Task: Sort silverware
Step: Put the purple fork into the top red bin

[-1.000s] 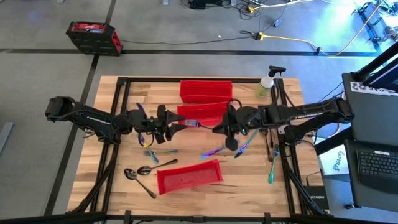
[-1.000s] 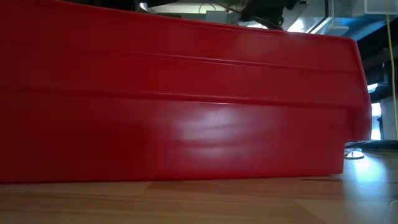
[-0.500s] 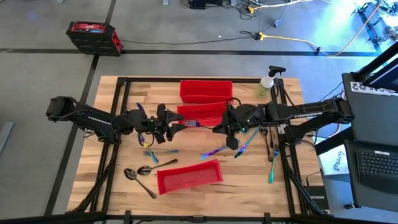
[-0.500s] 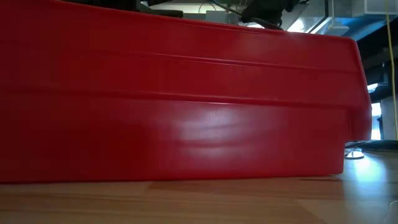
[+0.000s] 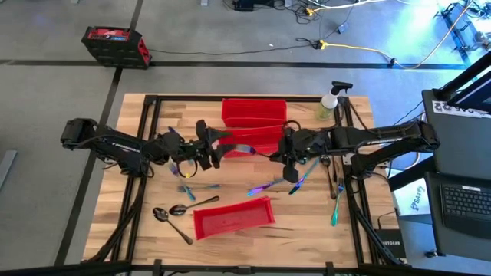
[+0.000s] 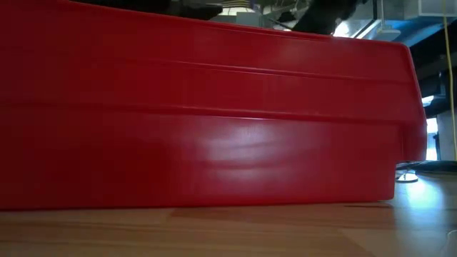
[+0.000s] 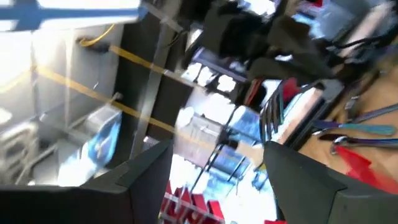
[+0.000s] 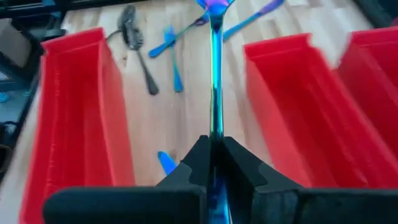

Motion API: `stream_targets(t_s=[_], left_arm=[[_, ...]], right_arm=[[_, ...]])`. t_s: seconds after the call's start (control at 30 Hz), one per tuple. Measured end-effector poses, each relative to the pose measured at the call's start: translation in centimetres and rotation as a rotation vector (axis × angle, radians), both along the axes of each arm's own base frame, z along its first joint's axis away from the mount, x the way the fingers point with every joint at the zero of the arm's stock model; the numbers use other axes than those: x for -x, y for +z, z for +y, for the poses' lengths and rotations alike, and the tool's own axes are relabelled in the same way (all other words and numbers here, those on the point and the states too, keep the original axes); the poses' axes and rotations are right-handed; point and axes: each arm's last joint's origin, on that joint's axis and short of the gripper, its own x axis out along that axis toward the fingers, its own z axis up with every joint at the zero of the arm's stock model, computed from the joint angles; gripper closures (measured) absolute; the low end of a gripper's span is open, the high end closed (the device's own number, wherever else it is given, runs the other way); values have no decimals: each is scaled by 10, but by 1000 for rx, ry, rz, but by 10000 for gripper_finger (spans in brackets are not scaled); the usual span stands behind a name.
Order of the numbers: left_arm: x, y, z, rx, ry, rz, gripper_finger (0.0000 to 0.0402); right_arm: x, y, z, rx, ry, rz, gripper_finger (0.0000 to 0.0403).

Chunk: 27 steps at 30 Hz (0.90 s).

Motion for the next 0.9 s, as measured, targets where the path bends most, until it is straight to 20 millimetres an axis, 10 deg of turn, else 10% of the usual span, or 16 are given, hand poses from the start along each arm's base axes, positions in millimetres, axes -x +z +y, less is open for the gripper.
stream_targets(t_s=[0.47, 0.9], left_arm=[[1, 0, -2, 150, -41, -23, 162], [0, 12, 0, 170, -157, -130, 162]], right_arm=[[16, 51, -7, 104, -173, -454, 398], [8, 22, -42, 94, -358, -1148, 398]])
